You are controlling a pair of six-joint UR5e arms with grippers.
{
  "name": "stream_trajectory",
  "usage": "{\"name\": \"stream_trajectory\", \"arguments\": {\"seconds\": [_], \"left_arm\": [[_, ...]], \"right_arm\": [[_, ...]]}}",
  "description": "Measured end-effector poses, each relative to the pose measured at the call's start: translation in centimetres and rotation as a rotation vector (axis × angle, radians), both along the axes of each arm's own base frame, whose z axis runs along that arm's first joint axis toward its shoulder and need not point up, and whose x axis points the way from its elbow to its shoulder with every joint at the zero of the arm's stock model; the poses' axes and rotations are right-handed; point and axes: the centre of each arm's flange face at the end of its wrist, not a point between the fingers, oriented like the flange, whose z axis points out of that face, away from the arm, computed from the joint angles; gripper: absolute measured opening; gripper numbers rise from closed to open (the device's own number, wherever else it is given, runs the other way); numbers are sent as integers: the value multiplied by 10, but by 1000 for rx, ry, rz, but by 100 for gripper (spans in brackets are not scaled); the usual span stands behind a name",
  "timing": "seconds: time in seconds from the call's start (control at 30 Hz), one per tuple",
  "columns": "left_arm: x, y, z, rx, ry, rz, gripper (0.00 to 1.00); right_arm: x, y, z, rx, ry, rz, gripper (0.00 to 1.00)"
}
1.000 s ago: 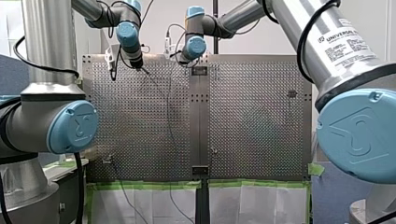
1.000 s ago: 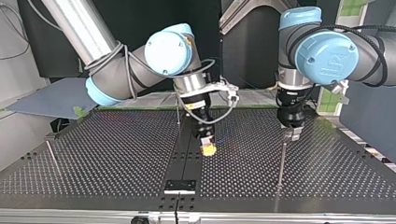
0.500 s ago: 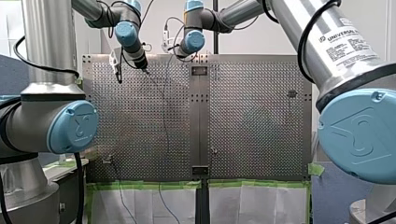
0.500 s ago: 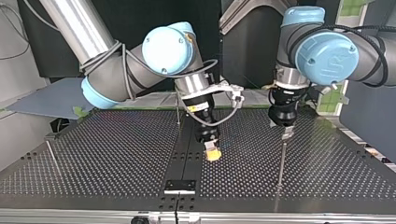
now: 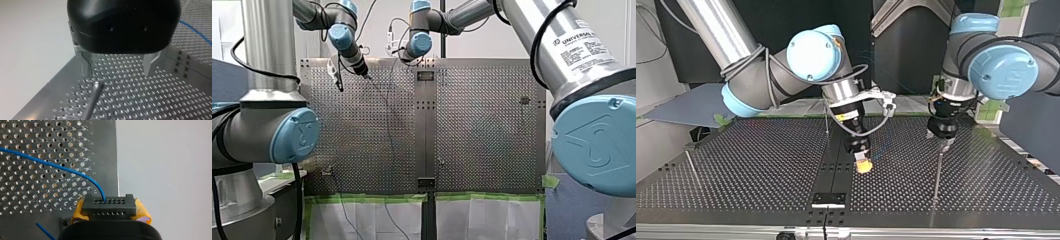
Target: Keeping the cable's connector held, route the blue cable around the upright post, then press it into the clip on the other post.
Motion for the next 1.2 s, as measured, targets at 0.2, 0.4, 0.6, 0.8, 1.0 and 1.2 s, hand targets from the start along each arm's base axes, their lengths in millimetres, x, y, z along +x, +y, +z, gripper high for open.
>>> {"name": "stream_trajectory", "arguments": {"seconds": [0.2,0.4,0.6,0.8,1.0,1.2], "left_arm": [[5,-7,3,-80,-35,-51,100],[4,-19,4,-152,-38,-114,100],[1,-32,0,-218,-15,-176,100],[-2,-46,-4,-276,16,-243,100],[-3,-59,-6,-299,22,-316,100],[-2,-67,-4,-338,4,-382,100]], "right_arm": [[0,-1,0,0,0,-1,0],[-1,-1,0,-1,-1,-2,0],[-1,-2,0,-1,-1,-3,0],[-1,-2,0,1,-4,-2,0],[-1,-2,0,2,-5,-1,0],[0,-1,0,1,-5,3,0]]}}
